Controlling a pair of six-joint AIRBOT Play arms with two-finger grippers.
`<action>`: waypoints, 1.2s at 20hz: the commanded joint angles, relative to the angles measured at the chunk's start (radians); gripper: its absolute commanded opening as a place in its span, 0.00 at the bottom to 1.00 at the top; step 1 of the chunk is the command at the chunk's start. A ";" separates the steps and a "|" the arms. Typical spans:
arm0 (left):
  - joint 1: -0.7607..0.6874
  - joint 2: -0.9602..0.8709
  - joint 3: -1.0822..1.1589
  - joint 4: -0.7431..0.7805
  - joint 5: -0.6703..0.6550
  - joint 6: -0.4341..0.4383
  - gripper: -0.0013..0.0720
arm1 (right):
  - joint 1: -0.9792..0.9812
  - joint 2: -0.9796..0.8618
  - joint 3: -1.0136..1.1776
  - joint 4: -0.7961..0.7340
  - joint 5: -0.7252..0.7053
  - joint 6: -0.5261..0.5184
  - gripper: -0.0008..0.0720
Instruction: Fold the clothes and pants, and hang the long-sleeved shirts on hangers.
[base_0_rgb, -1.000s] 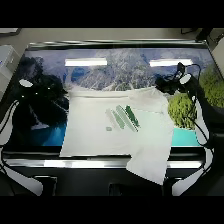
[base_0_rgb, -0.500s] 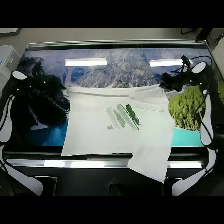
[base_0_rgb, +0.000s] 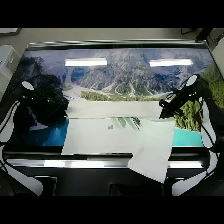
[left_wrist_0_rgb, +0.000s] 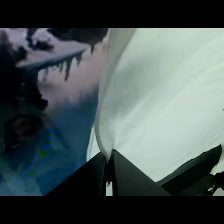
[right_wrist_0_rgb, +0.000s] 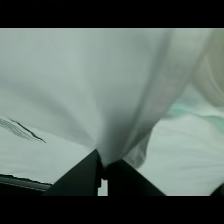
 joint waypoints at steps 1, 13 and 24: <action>0.012 0.004 -0.037 0.014 -0.057 0.011 0.04 | 0.005 0.005 -0.038 -0.016 -0.050 0.010 0.06; 0.006 -0.002 -0.061 0.035 0.002 0.015 0.04 | 0.006 0.007 -0.014 -0.093 -0.042 0.006 0.06; 0.193 0.473 -0.626 0.093 0.093 0.187 0.61 | -0.224 0.458 -0.493 -0.121 -0.047 -0.108 0.69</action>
